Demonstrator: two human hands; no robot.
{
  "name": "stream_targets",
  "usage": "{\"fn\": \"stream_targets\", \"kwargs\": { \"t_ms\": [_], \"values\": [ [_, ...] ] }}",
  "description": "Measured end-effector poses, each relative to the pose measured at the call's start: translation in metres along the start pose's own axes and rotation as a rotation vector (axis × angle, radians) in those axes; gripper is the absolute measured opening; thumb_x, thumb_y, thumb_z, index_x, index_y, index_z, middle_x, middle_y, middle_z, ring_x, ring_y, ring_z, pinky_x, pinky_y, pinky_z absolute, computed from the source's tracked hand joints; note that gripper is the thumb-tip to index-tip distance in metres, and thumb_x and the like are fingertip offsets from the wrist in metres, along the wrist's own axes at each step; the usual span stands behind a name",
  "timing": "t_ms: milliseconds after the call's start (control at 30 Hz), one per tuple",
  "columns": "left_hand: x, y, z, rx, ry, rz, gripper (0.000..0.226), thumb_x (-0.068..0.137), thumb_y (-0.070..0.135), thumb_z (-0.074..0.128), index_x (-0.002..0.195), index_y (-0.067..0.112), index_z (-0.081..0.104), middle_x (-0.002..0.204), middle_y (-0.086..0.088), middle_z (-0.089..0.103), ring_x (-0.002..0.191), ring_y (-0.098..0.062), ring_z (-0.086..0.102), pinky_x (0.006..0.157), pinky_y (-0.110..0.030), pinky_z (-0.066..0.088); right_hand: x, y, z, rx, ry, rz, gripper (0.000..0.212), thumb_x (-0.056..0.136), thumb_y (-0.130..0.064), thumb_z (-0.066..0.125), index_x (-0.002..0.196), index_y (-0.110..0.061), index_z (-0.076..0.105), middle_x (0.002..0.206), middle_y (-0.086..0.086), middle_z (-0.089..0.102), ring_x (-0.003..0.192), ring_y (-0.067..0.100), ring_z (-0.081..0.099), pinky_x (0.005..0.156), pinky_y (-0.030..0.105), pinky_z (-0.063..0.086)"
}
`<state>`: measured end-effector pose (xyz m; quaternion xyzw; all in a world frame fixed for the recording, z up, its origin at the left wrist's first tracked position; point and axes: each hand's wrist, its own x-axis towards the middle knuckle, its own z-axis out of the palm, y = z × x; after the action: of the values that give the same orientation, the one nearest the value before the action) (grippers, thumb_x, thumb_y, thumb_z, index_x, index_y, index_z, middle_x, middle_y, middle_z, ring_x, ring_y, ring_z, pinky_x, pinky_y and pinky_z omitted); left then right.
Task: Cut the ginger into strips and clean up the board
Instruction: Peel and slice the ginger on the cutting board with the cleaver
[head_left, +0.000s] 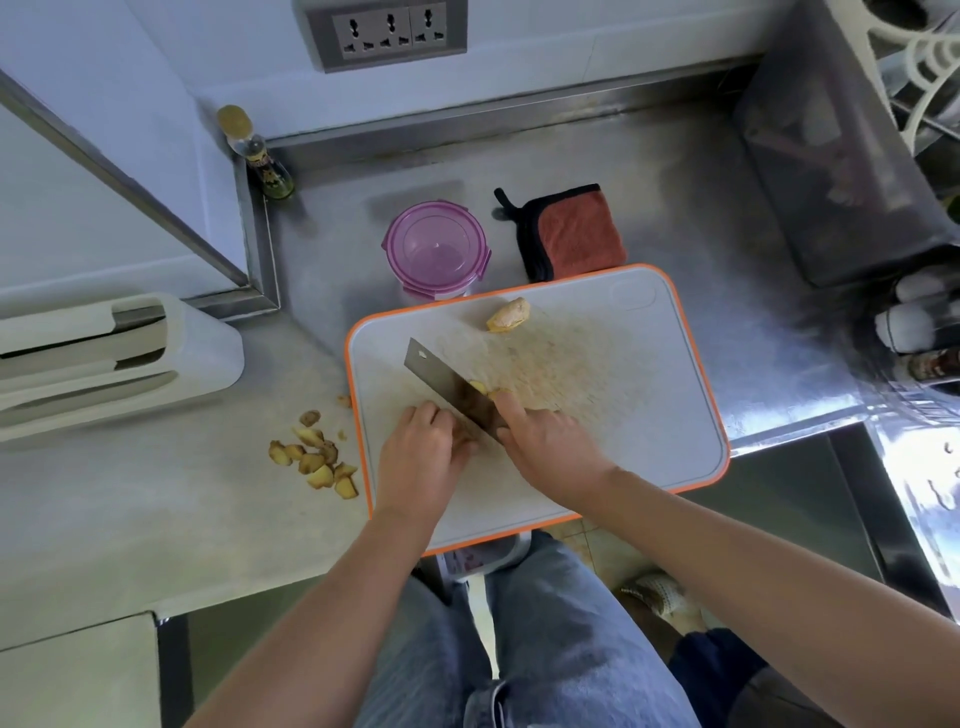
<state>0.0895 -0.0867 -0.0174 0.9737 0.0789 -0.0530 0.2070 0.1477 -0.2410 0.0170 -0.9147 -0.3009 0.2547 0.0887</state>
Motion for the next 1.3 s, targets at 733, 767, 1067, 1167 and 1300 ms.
{"fn": "stream_targets", "kwargs": {
  "t_ms": [733,767,1067,1167,1300],
  "values": [
    [0.002,-0.006,0.009,-0.133,0.081,-0.113,0.029,0.097,0.022,0.058,0.082,-0.001,0.067,0.080,-0.013,0.056,0.072,-0.030,0.055,0.061,-0.034,0.042,0.021,-0.029,0.011,0.004,0.019,0.126,0.031,0.098,-0.008,0.037,0.127,-0.010,0.028,0.085,0.007,0.048,0.066,0.030,0.049,0.057,0.034,0.032],
    [0.002,-0.007,0.009,-0.134,0.088,-0.103,0.028,0.096,0.021,0.059,0.082,-0.002,0.067,0.079,-0.013,0.056,0.070,-0.031,0.055,0.061,-0.036,0.045,0.022,-0.030,0.011,-0.023,0.029,0.129,0.032,0.096,-0.006,0.038,0.127,-0.010,0.029,0.089,0.008,0.052,0.067,0.031,0.052,0.056,0.034,0.032],
    [-0.001,-0.005,0.002,-0.163,0.059,-0.076,0.017,0.085,0.019,0.069,0.091,0.004,0.066,0.087,-0.011,0.058,0.080,-0.028,0.057,0.071,-0.037,0.048,0.024,-0.022,0.006,0.021,0.021,0.107,0.023,0.099,-0.010,0.038,0.119,-0.012,0.027,0.075,0.003,0.047,0.062,0.027,0.047,0.056,0.035,0.037],
    [-0.001,-0.004,0.001,-0.152,0.051,-0.080,0.019,0.086,0.022,0.068,0.094,0.004,0.067,0.090,-0.010,0.059,0.082,-0.026,0.057,0.072,-0.036,0.046,0.018,-0.018,0.005,0.029,0.022,0.094,0.023,0.101,-0.015,0.036,0.122,-0.011,0.028,0.074,0.003,0.047,0.063,0.029,0.046,0.057,0.035,0.036],
    [-0.002,-0.003,0.001,-0.164,0.058,-0.099,0.020,0.085,0.023,0.069,0.096,0.006,0.067,0.090,-0.008,0.058,0.083,-0.025,0.058,0.072,-0.036,0.049,0.007,-0.010,0.007,0.052,0.014,0.092,0.024,0.102,-0.018,0.035,0.123,-0.009,0.029,0.069,0.002,0.043,0.062,0.028,0.044,0.056,0.036,0.037]
  ]
}}
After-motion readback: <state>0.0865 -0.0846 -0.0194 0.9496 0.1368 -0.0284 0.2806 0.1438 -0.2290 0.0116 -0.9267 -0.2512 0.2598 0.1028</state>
